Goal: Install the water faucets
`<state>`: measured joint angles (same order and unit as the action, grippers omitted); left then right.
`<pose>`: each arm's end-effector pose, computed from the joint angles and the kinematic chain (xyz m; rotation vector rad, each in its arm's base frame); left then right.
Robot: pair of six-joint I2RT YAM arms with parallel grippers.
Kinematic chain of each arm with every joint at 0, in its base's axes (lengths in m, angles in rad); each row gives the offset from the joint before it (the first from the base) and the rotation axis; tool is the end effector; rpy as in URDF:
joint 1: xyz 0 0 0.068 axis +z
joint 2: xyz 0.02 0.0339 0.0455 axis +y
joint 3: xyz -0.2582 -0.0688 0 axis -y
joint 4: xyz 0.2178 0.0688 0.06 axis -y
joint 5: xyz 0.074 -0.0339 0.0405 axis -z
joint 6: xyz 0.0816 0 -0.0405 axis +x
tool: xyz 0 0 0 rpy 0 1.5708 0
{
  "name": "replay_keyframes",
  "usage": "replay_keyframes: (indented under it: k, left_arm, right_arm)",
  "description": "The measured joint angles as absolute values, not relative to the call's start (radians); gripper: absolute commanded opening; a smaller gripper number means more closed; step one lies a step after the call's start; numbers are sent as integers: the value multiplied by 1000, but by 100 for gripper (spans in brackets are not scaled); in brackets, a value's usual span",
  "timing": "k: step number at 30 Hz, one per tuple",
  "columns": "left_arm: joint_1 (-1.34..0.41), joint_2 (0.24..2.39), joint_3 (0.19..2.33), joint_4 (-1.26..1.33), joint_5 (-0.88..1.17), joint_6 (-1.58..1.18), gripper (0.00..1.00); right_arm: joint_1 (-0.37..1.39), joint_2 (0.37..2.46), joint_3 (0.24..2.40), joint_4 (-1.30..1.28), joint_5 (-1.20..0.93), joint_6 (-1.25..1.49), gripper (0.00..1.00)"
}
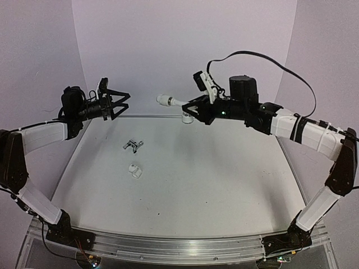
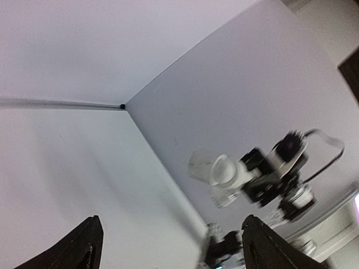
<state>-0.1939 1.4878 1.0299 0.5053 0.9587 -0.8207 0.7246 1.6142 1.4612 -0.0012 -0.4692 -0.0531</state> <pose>0.3220 -0.1313 0.3341 0.3246 1.7287 -1.4884 0.2755 0.2932 0.3750 -0.9987 1.4890 0.8921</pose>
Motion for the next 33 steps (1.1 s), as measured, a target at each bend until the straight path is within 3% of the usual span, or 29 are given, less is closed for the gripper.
replay_keyframes:
  k: [9, 19, 33]
  left_arm:
    - [-326, 1520, 1000, 488, 867, -1559, 99]
    - [-459, 1721, 1177, 462, 792, -1752, 99]
    - [-475, 1732, 1195, 675, 740, -1672, 66]
  right_arm:
    - [770, 1614, 1343, 38, -276, -471, 0]
    - [832, 1614, 1343, 97, -184, -600, 0]
    - [839, 1639, 1395, 112, -156, -446, 0]
